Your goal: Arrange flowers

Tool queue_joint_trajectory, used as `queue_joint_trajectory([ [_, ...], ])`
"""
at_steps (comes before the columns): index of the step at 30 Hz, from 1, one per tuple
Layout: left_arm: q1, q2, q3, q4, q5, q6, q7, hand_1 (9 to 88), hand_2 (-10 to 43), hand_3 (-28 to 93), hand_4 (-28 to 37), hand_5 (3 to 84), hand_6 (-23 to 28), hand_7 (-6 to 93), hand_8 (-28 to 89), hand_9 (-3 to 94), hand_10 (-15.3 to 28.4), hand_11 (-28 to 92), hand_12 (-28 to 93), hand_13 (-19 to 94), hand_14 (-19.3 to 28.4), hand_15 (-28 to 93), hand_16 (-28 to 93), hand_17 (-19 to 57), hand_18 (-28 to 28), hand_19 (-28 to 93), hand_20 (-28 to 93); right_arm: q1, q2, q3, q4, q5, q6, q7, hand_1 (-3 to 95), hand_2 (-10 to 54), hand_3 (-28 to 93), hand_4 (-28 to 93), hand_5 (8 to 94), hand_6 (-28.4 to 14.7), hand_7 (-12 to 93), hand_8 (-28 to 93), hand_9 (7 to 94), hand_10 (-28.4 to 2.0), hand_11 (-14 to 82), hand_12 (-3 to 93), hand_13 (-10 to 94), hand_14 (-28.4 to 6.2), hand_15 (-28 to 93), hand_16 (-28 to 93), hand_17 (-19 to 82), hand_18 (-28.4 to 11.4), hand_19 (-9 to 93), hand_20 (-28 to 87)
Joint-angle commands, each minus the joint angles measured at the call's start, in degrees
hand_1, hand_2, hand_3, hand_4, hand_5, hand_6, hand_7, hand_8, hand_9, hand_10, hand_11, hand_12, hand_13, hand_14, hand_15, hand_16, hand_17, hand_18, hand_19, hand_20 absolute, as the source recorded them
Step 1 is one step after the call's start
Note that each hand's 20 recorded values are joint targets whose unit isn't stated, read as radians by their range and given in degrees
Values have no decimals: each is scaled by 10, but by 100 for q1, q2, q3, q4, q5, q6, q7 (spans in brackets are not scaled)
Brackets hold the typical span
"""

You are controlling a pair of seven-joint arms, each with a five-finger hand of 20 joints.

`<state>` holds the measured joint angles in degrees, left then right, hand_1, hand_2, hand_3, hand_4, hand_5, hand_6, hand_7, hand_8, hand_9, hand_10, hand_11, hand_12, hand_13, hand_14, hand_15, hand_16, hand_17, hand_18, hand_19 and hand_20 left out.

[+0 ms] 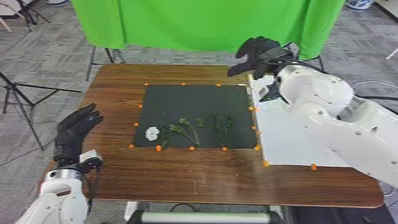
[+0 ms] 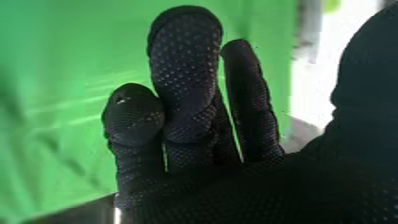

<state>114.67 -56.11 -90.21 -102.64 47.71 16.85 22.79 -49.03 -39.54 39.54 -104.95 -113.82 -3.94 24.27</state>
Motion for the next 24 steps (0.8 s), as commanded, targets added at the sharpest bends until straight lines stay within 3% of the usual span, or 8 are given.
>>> queue_joint_trajectory([
  [1, 178, -82, -68, -95, 19, 85, 3, 391, -89, 688, -146, 496, -4, 202, -93, 472, 124, 223, 119, 419, 159, 238, -15, 126, 114, 121, 198, -840, 869, 401, 153, -256, -76, 340, 293, -95, 651, -162, 559, -1, 150, -68, 665, -170, 178, 234, 844, -78, 482, 285, 550, -152, 904, 348],
  [13, 232, -139, -71, -92, 97, 85, -50, 390, -91, 683, -143, 498, -3, 204, -94, 474, 122, 224, 118, 419, 158, 240, -15, 123, 112, 120, 199, -2638, 1192, 1916, 162, -406, -201, 591, 314, -95, 667, -163, 579, 1, 160, -77, 683, -161, 204, 243, 843, -78, 499, 286, 547, -157, 912, 369],
  [24, 201, -174, -12, -76, 148, 15, -108, 380, -89, 688, -146, 498, -3, 206, -94, 475, 123, 225, 118, 418, 159, 243, -15, 118, 111, 120, 198, -3043, 1097, 2016, 348, -406, -215, 771, 320, -95, 667, -160, 586, 6, 167, -80, 700, -159, 218, 246, 846, -78, 522, 292, 547, -163, 924, 384],
])
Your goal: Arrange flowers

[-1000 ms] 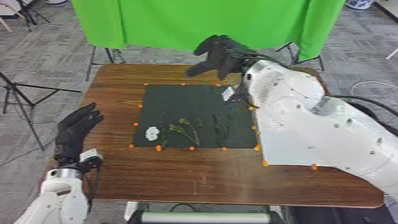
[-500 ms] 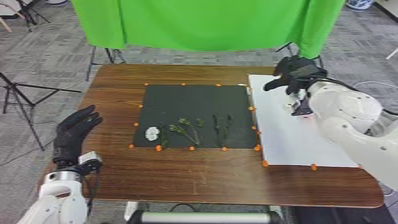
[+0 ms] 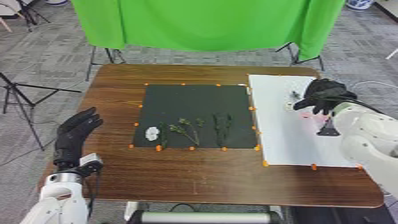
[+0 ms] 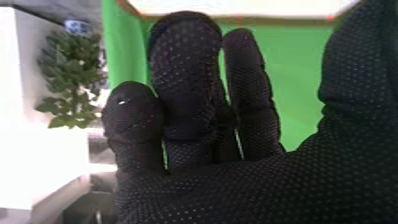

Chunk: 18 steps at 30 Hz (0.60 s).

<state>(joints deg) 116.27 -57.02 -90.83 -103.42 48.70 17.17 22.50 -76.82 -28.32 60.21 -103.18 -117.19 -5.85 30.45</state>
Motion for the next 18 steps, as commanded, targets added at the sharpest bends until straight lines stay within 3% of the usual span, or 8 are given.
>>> queue_joint_trajectory([
  [1, 37, -91, 59, 9, 54, -23, -85, 379, -89, 688, -146, 498, -3, 207, -94, 475, 123, 225, 118, 418, 159, 243, -15, 118, 111, 120, 198, -294, -37, -51, 203, -78, 1, 164, 320, -95, 667, -160, 588, 7, 167, -80, 701, -159, 218, 246, 846, -78, 525, 293, 547, -163, 925, 384],
  [12, 68, -115, 40, 2, 103, -45, -142, 413, -66, 683, -152, 500, -2, 204, -94, 475, 123, 225, 118, 422, 158, 246, -16, 139, 112, 153, 215, -694, -142, 8, 379, 41, 568, 104, 410, -95, 682, -170, 609, 20, 194, -92, 734, -146, 235, 244, 859, -64, 545, 295, 562, -157, 932, 404],
  [14, 56, -105, 52, 6, 81, -30, -131, 417, -65, 685, -151, 501, -3, 207, -94, 475, 123, 226, 118, 424, 156, 248, -17, 141, 112, 154, 217, -719, -135, -69, 419, 40, 874, 58, 444, -95, 683, -183, 624, 23, 205, -70, 744, -141, 237, 243, 867, -60, 547, 297, 569, -154, 932, 415],
  [18, 96, -101, 48, -18, 52, 11, -100, 411, -66, 688, -150, 501, -4, 213, -96, 476, 122, 228, 118, 424, 157, 250, -17, 139, 112, 152, 218, -683, -88, -290, 471, -55, 1646, -104, 554, -95, 605, -194, 680, 15, 227, 45, 817, -122, 159, 353, 892, -46, 561, 307, 595, -147, 932, 465],
])
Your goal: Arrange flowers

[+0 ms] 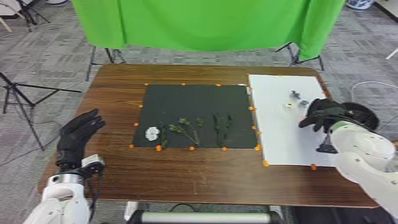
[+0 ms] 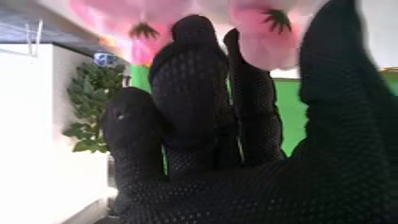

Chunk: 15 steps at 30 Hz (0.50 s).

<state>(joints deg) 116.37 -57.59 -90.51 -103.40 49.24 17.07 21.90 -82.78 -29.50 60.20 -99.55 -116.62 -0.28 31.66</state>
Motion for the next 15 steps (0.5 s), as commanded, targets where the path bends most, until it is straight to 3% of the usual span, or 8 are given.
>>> queue_joint_trajectory([
  [1, 116, -42, 7, -34, -10, 27, -24, 407, -69, 689, -150, 501, -5, 213, -97, 476, 122, 229, 118, 424, 157, 250, -17, 137, 112, 151, 217, -89, 53, -299, 81, -117, 1236, -265, 567, -95, 601, -192, 700, 15, 234, 49, 834, -118, 146, 369, 898, -43, 565, 309, 600, -146, 932, 477],
  [5, 148, -45, 5, -50, -33, 100, 26, 396, -67, 689, -151, 500, -3, 212, -98, 476, 122, 230, 117, 422, 158, 251, -17, 134, 112, 143, 213, -10, 162, -172, -211, -190, 1483, -439, 593, -95, 612, -198, 752, 18, 262, 65, 871, -109, 101, 412, 903, -34, 608, 320, 619, -152, 932, 585],
  [8, 192, -35, -29, -78, -46, 127, 43, 393, -68, 689, -150, 501, -3, 212, -97, 476, 122, 230, 117, 423, 158, 250, -18, 131, 112, 140, 211, 515, 307, -328, -495, -61, 1431, -619, 594, -95, 615, -194, 757, 18, 268, 66, 874, -108, 94, 417, 902, -33, 615, 323, 621, -151, 932, 602],
  [12, 213, -30, -53, -77, -47, 164, 35, 392, -69, 688, -150, 503, -3, 211, -96, 477, 122, 230, 117, 423, 158, 250, -17, 130, 112, 139, 209, 2159, 395, -1405, -681, 99, 1042, -932, 592, -95, 620, -192, 761, 18, 270, 71, 866, -108, 81, 420, 894, -33, 618, 326, 616, -149, 932, 609],
  [13, 270, -36, -70, -106, -58, 195, 54, 392, -69, 689, -150, 503, -3, 211, -96, 477, 122, 230, 117, 424, 158, 250, -17, 130, 112, 139, 209, 2736, 338, -1851, -633, 141, 928, -1074, 591, -95, 621, -192, 762, 18, 270, 73, 864, -109, 77, 418, 892, -33, 619, 327, 613, -148, 932, 610],
  [15, 258, -48, -53, -87, -60, 185, 43, 391, -69, 689, -150, 504, -3, 211, -96, 477, 123, 230, 117, 424, 159, 250, -18, 130, 112, 138, 209, 3846, 139, -2755, -579, 252, 748, -1219, 591, -95, 621, -192, 764, 20, 270, 76, 862, -109, 75, 418, 887, -33, 620, 327, 608, -145, 932, 610],
])
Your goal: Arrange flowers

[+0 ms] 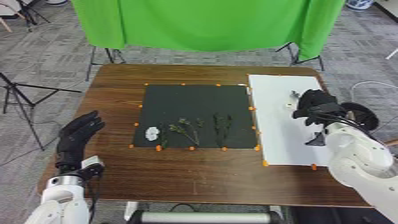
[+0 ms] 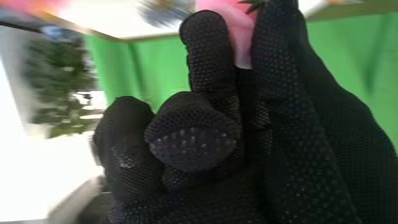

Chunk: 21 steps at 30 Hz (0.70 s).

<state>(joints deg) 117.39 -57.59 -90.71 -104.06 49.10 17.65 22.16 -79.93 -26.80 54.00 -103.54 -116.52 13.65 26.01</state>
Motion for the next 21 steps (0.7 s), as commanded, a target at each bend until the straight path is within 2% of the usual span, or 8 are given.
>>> queue_joint_trajectory([
  [1, 153, -46, -14, -18, -60, 140, 32, 391, -69, 689, -150, 504, -3, 211, -96, 478, 123, 230, 117, 424, 158, 250, -18, 129, 112, 138, 208, 4018, -283, -2501, -142, 270, -769, -708, 590, -95, 622, -191, 764, 20, 270, 78, 859, -109, 73, 418, 885, -32, 620, 327, 607, -145, 932, 610],
  [5, 89, -61, 61, -11, -36, 117, 14, 388, -71, 692, -150, 505, -3, 211, -96, 477, 123, 230, 117, 423, 159, 250, -17, 126, 111, 132, 204, 5135, -1037, -3432, 100, 365, -969, -998, 589, -95, 623, -192, 767, 22, 269, 81, 848, -108, 63, 410, 875, -31, 623, 327, 601, -142, 932, 607],
  [6, 56, -61, 93, 19, -42, 121, 21, 387, -71, 693, -150, 505, -3, 211, -96, 477, 123, 230, 117, 422, 160, 251, -17, 125, 111, 129, 202, 5269, -1264, -3553, 193, 304, -960, -1075, 588, -95, 623, -192, 767, 22, 269, 81, 847, -107, 62, 410, 874, -32, 623, 327, 600, -142, 932, 605],
  [9, -5, -61, 151, 33, -46, 147, 21, 387, -70, 692, -150, 505, -3, 211, -96, 478, 123, 229, 117, 422, 160, 251, -17, 124, 110, 124, 199, 5415, -1952, -3688, 446, 317, -1094, -1202, 587, -95, 623, -193, 768, 23, 268, 82, 843, -105, 61, 408, 872, -30, 624, 326, 599, -141, 932, 603],
  [10, -17, -86, 107, 67, -20, 81, 16, 387, -70, 691, -151, 505, -3, 211, -96, 478, 123, 229, 117, 422, 160, 251, -17, 124, 110, 124, 199, 5437, -2194, -3731, 549, 312, -1177, -1199, 588, -95, 623, -194, 769, 23, 268, 81, 843, -105, 61, 408, 871, -30, 624, 325, 598, -141, 932, 602],
  [12, -36, -104, 123, 87, -22, 81, 15, 385, -70, 693, -150, 505, -3, 211, -96, 477, 123, 229, 117, 422, 160, 251, -18, 123, 110, 123, 198, 5511, -2628, -3907, 820, 283, -1294, -1347, 587, -95, 624, -195, 769, 23, 269, 82, 842, -105, 61, 409, 870, -30, 625, 325, 598, -141, 932, 602],
  [18, -105, -140, 256, 116, -43, 98, 53, 381, -69, 693, -150, 507, -3, 209, -96, 478, 122, 229, 118, 422, 159, 250, -18, 121, 110, 121, 196, 5489, -3713, -4266, 1512, 171, -1666, -1522, 586, -95, 625, -199, 767, 25, 274, 81, 833, -103, 59, 408, 868, -30, 627, 323, 596, -141, 932, 601],
  [21, -184, -176, 287, 185, -19, 6, 25, 378, -69, 695, -150, 507, -4, 211, -95, 478, 122, 229, 118, 421, 159, 251, -17, 120, 110, 122, 196, 5401, -4123, -4344, 1823, 98, -1751, -1475, 583, -95, 630, -201, 765, 26, 278, 77, 823, -102, 57, 407, 868, -29, 628, 321, 596, -140, 932, 599],
])
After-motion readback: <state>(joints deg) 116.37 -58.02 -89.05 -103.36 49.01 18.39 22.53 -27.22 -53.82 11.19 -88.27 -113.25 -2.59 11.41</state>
